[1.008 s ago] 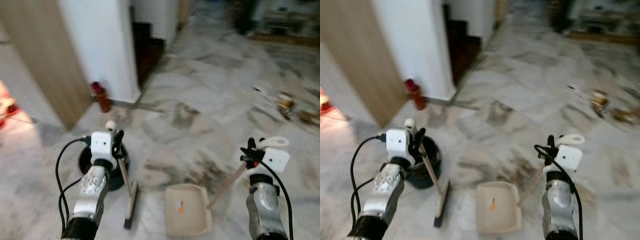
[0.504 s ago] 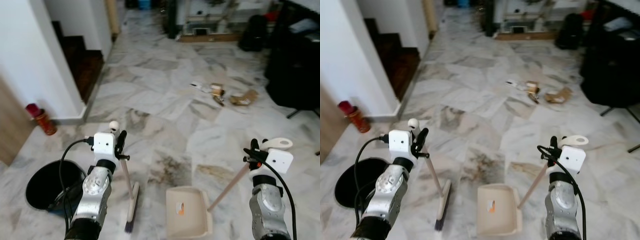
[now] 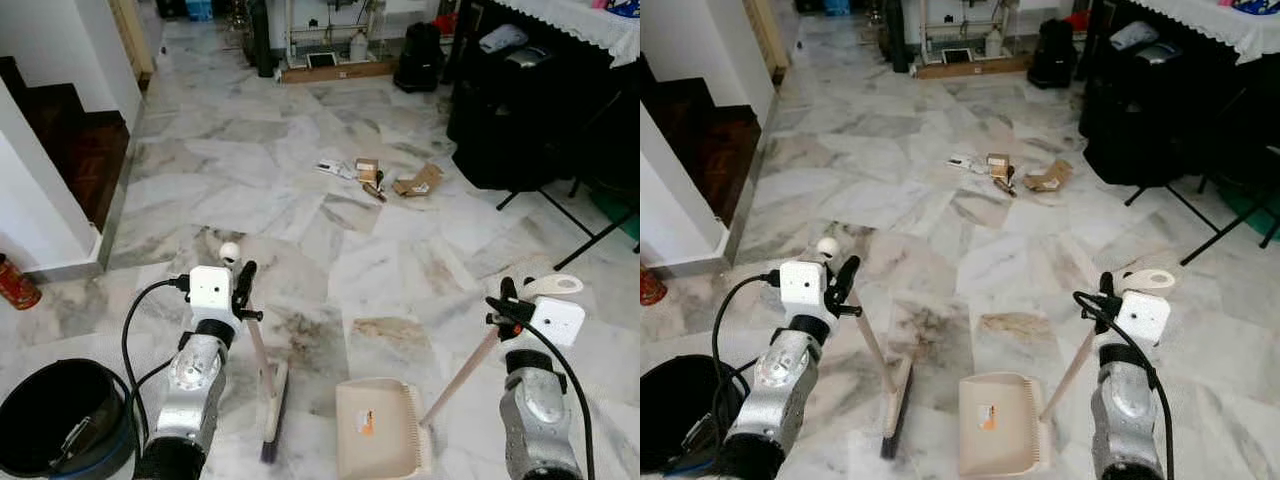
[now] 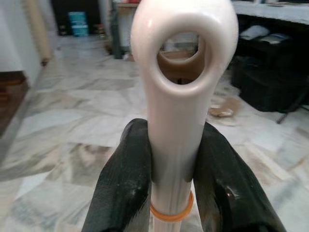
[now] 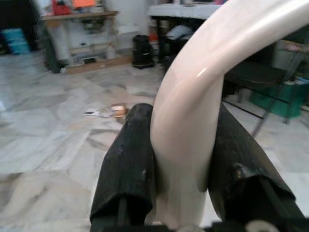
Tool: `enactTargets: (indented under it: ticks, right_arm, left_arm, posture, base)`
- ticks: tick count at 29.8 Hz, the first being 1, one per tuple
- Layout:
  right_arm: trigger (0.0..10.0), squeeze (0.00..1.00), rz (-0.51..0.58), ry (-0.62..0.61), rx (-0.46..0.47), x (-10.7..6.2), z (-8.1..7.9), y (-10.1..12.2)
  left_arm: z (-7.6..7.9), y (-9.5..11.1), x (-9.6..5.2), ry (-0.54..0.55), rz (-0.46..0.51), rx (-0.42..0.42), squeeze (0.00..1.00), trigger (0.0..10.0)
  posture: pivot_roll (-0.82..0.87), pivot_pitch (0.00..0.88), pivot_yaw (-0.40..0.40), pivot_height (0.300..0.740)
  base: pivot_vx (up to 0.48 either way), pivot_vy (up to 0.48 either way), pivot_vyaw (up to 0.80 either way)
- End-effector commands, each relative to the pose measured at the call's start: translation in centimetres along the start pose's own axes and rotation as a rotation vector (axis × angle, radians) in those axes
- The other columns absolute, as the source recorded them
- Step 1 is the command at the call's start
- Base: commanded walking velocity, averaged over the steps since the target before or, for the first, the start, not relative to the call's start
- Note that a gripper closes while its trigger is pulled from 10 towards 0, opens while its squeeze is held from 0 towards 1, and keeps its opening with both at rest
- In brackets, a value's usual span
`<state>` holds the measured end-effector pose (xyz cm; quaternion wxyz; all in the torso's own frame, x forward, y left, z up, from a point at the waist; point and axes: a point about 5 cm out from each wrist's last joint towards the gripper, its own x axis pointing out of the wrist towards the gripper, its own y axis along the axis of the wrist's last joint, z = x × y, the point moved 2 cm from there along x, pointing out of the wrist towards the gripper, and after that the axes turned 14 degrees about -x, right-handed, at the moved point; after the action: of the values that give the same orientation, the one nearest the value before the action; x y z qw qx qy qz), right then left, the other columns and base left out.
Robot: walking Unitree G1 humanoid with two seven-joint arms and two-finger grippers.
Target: Sweep floor
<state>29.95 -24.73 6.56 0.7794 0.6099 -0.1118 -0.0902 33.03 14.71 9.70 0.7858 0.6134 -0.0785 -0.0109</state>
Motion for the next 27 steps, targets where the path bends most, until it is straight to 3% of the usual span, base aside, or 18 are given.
enactTargets:
  ticks: [1, 16, 21, 27]
  right_arm:
    - [10.0, 0.0, 0.057, 0.003, 0.015, 0.5, -0.38, 1.31]
    - [10.0, 0.0, 0.039, 0.002, 0.033, 0.37, -0.72, 1.03]
    - [10.0, 0.0, 0.047, -0.006, 0.037, 0.37, -0.6, 1.12]
    - [10.0, 0.0, 0.063, -0.006, 0.027, 0.3, -0.58, 1.28]
  left_arm:
    - [-0.29, 0.49, 0.15, 0.0, 0.023, 0.019, 0.0, 10.0]
    - [-0.41, 0.4, -0.01, -0.001, 0.018, 0.018, 0.0, 10.0]
    - [-0.39, 0.49, 0.14, -0.003, 0.021, 0.018, 0.0, 10.0]
    - [-0.37, 0.47, 0.14, -0.007, 0.019, 0.018, 0.0, 10.0]
  posture:
    - [-0.07, 0.0, 0.049, 0.74]
    - [-0.06, 0.0, 0.055, 0.74]
    - [-0.06, 0.0, 0.06, 0.74]
    - [-0.06, 0.0, 0.061, 0.74]
  base:
    - [0.33, 0.0, 0.0]
    - [0.358, 0.0, 0.0]
    - [0.362, 0.0, -0.77]
    - [0.363, 0.0, 0.0]
